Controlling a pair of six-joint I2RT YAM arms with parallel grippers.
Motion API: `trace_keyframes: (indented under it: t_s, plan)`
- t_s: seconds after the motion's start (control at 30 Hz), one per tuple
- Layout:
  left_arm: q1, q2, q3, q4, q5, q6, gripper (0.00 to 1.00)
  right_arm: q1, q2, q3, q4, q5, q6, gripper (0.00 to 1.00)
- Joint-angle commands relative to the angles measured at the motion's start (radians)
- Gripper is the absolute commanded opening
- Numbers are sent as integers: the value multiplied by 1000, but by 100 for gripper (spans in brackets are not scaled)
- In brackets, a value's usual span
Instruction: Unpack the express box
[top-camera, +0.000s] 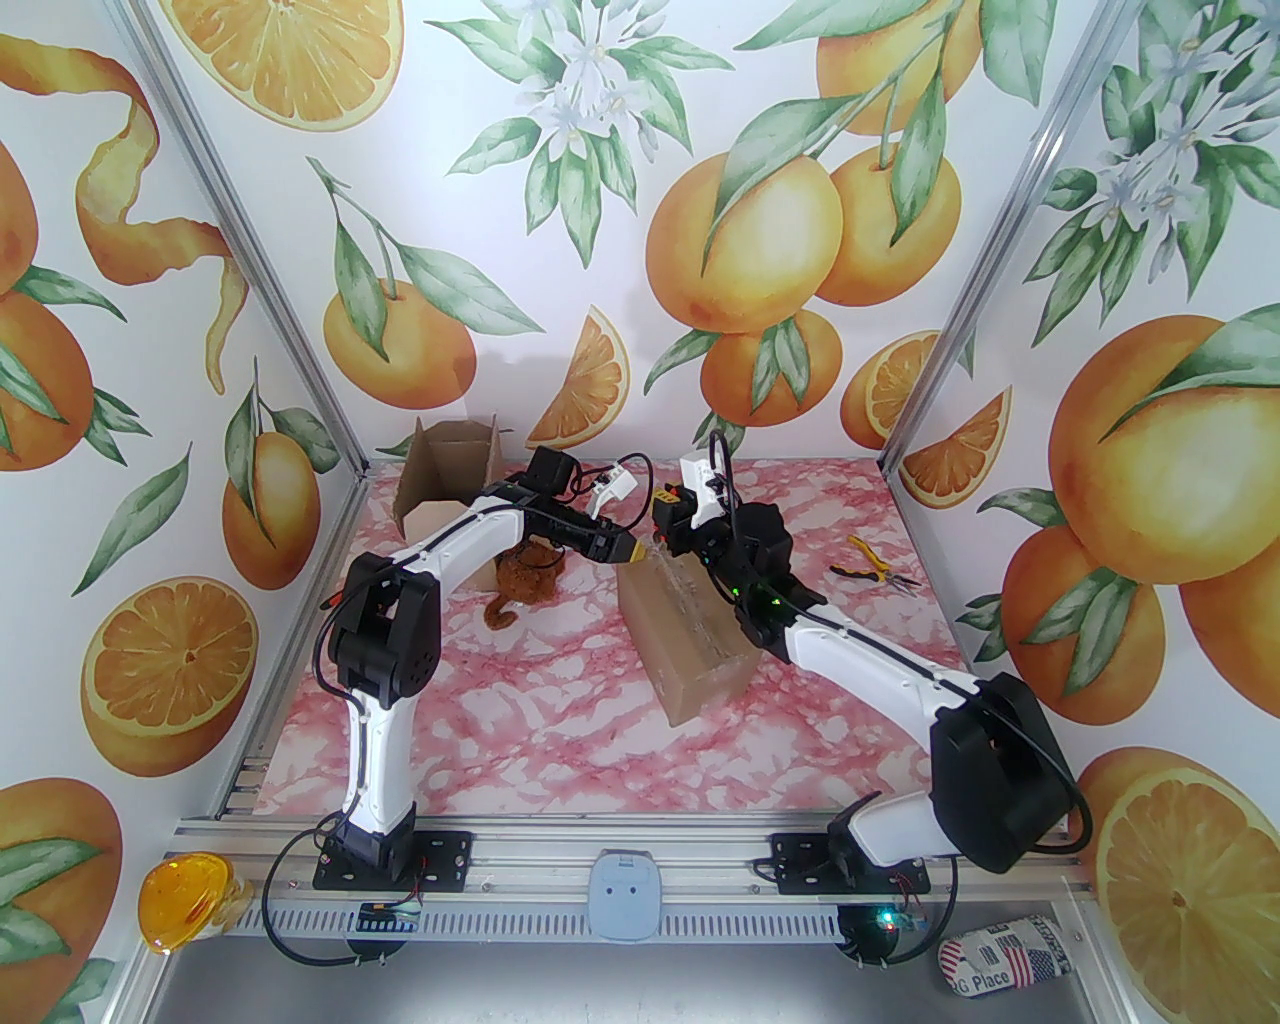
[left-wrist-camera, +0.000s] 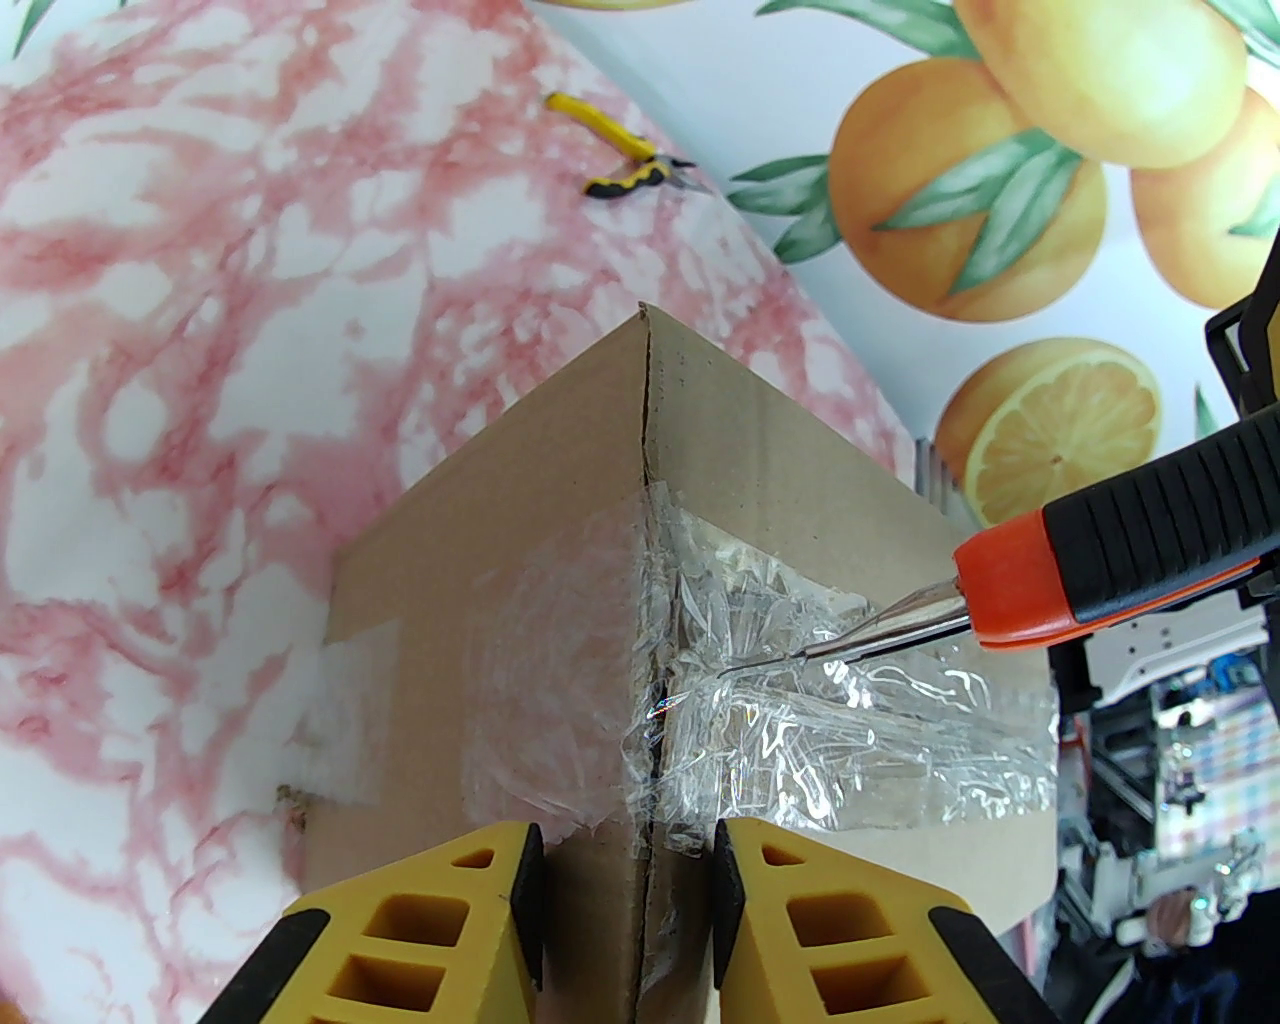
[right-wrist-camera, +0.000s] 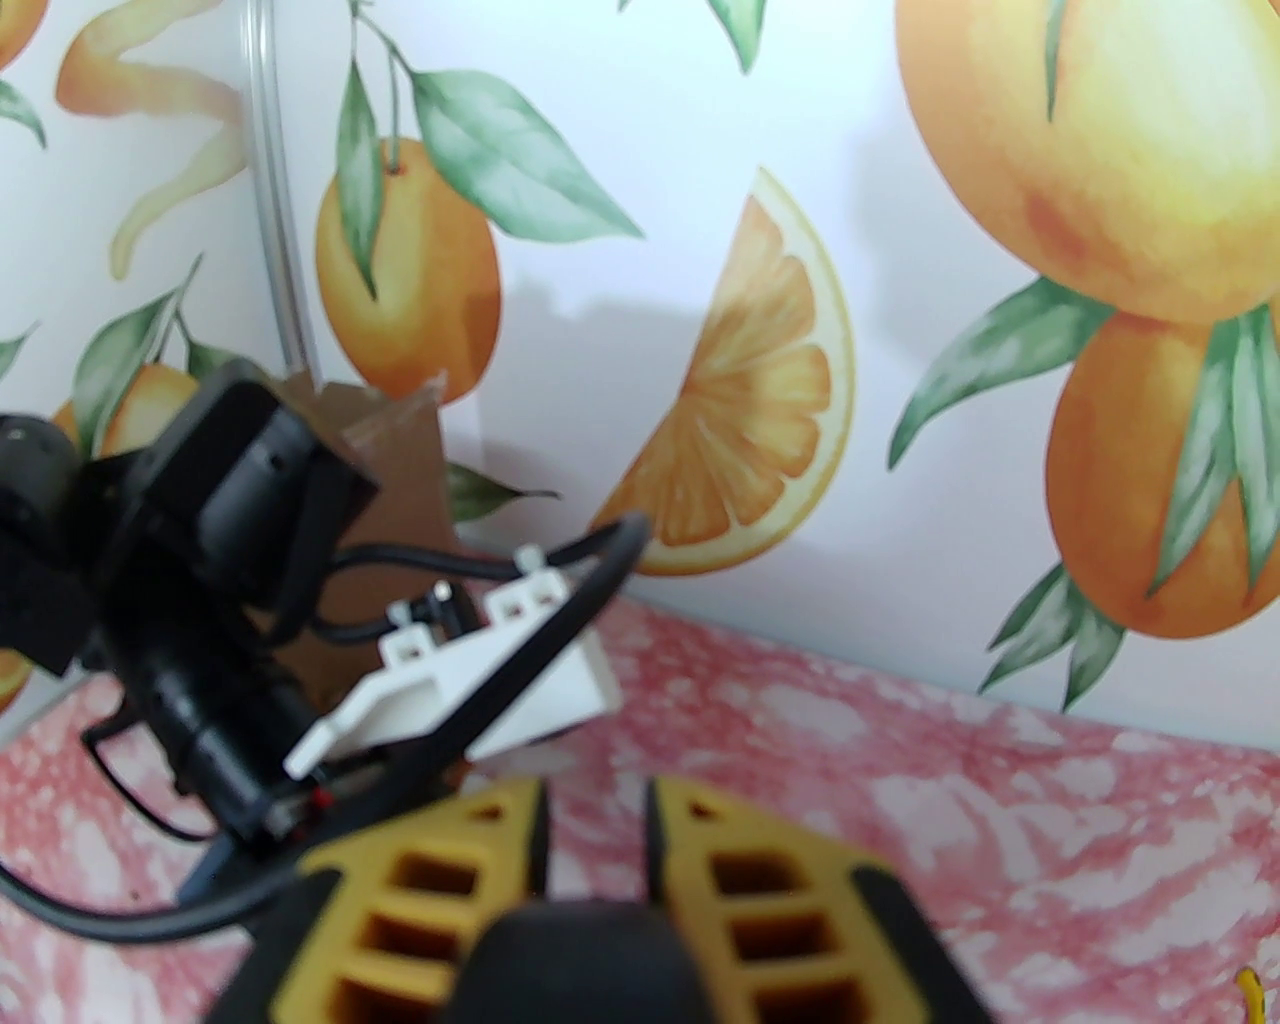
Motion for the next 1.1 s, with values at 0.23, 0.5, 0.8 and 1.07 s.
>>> trace_keyframes:
  t_s: [0.23,0.5,0.8,1.07]
  plan:
    - [-7,29,-48,-31,-142,-31,24,36,-72,-16,-91,47,1,8]
    - [-8,30,-51,-26,-142,-35,22,50,-101,-48,-113,83,-30,8]
    - [-13,30,-56,-26,-124,-35,21,50,-75,-43,46,74,-68,8]
    - [-18,30,-57,-34,-120,-31,21,45,-8,-17,117,50,-80,8]
